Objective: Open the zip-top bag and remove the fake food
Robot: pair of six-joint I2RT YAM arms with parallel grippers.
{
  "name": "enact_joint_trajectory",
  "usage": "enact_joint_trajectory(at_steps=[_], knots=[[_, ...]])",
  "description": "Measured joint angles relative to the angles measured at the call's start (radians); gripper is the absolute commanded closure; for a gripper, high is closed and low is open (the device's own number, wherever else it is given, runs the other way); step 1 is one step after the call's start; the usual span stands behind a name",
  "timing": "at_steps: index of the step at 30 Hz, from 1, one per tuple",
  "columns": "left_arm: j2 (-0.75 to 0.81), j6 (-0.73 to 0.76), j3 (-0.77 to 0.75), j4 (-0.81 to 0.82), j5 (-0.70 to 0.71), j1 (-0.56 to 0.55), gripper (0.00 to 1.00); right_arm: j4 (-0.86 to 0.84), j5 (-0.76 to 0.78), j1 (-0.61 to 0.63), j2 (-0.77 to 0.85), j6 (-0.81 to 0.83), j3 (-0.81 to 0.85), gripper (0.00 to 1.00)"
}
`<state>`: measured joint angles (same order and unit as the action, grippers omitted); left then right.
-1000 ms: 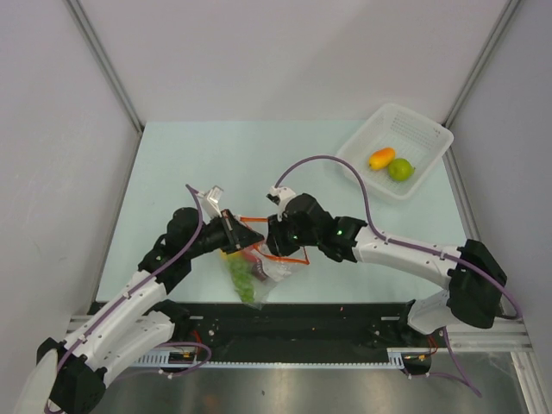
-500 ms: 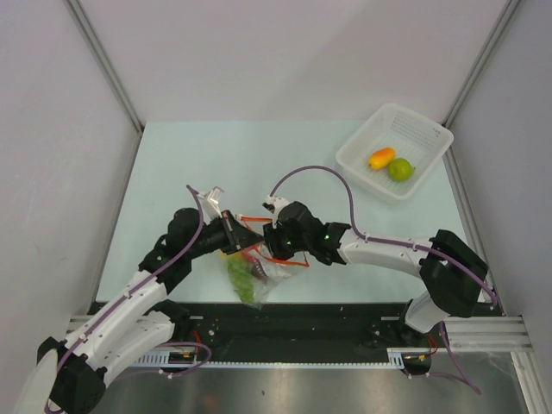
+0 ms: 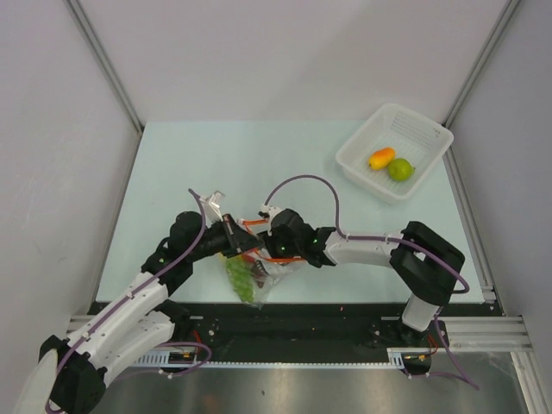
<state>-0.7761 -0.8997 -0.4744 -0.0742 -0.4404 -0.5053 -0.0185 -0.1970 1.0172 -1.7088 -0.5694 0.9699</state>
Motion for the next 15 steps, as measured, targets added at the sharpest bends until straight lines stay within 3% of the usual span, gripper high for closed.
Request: enact_joint_trajectory(at_steps=[5, 15], knots=[[0.000, 0.000, 0.024, 0.002, 0.000, 0.000, 1.00, -0.018, 0.006, 0.014, -0.044, 0.000, 0.000, 0.37], [0.005, -0.001, 0.047, 0.001, -0.012, 0.000, 1.00, -0.046, 0.011, 0.033, -0.097, -0.008, 0.002, 0.32]])
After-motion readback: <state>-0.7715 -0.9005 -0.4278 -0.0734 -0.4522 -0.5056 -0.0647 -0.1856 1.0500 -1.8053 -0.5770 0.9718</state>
